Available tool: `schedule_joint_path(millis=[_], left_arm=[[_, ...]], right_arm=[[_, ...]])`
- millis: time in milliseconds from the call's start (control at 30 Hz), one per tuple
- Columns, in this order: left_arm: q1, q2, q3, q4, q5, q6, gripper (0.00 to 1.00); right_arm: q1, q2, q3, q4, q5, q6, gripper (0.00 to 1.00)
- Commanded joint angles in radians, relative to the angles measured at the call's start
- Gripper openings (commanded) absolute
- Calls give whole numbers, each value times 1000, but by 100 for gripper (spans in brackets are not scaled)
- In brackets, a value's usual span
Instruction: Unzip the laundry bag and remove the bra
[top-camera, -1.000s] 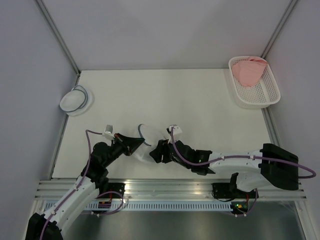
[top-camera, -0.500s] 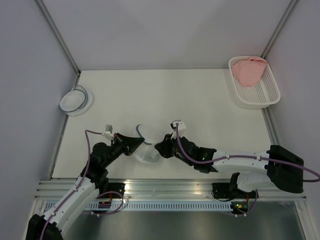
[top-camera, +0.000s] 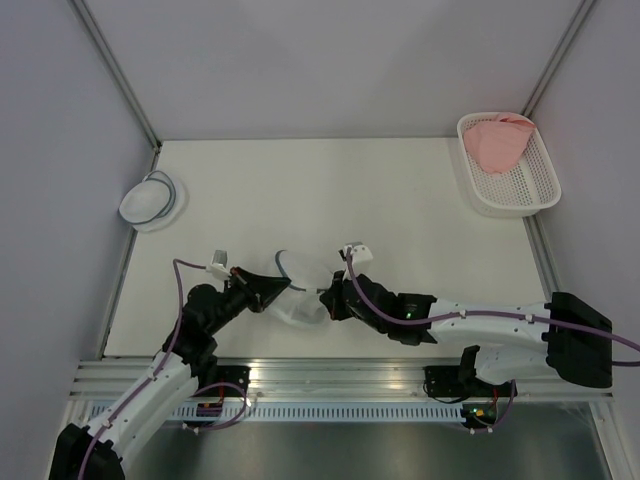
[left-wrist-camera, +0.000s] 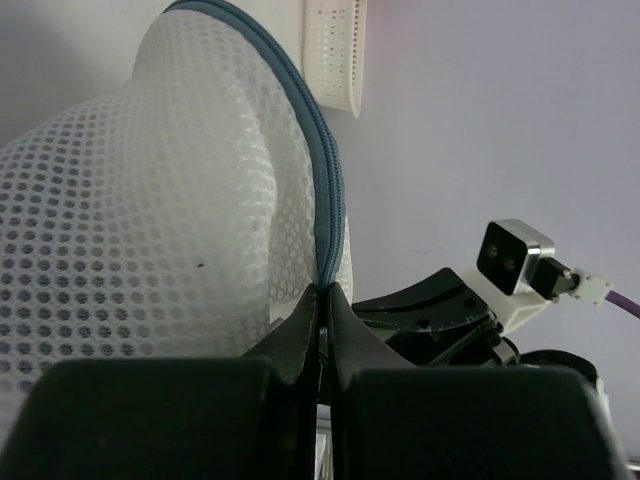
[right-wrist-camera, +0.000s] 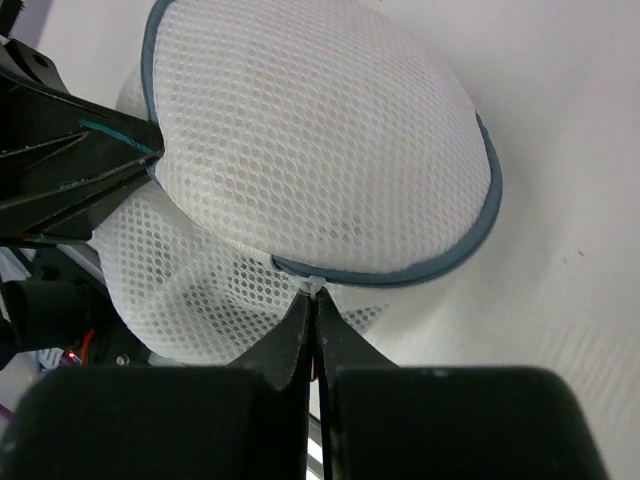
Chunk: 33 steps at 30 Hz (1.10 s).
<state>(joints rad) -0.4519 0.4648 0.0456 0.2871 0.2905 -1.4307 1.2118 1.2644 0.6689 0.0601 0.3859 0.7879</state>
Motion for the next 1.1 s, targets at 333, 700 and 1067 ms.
schedule_joint_path(millis=[333, 700, 1067], left_arm=[[12, 176, -64, 142, -17, 90, 2], [56, 508, 154, 340, 62, 130, 2], [58, 654, 166, 473, 190, 125, 2]], right_arm=[[35, -53, 66, -623, 286, 131, 0], [37, -149, 98, -809, 361, 166, 0], [-35, -352, -95, -386, 74, -55, 81]])
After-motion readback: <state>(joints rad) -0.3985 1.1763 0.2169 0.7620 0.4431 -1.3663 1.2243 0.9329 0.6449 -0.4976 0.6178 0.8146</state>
